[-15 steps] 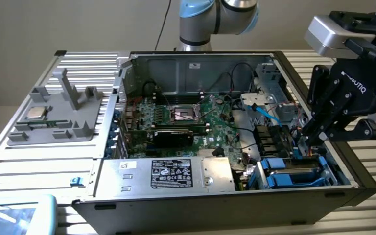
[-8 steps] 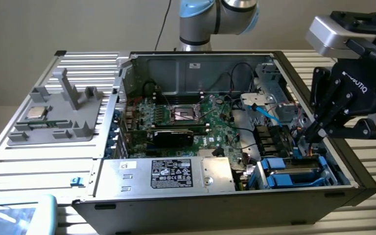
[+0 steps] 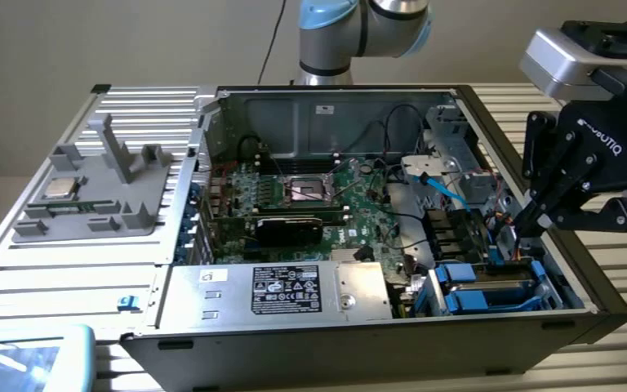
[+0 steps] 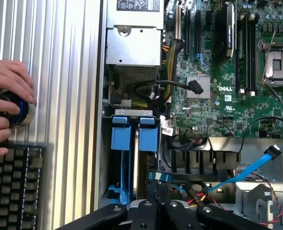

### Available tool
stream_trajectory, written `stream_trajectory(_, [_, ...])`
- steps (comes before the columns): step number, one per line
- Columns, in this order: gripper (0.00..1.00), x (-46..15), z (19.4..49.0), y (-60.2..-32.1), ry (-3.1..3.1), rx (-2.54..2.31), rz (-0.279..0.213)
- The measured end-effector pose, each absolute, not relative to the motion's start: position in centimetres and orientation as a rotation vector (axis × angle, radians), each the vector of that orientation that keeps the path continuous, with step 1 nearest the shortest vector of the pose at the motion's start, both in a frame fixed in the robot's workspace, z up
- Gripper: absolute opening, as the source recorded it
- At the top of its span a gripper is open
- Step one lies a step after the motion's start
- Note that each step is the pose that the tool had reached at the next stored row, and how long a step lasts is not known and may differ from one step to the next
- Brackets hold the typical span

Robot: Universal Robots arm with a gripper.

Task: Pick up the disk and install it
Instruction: 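Insert the second disk wire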

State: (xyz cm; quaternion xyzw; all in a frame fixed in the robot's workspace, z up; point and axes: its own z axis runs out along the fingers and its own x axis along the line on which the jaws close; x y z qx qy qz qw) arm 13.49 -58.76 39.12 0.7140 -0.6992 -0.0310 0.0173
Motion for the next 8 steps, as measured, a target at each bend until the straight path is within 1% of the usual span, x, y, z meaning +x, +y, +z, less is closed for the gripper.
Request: stream_trajectory(8, [0.11,13.53,39.10,-58.67,-2.125,2.280,-0.115])
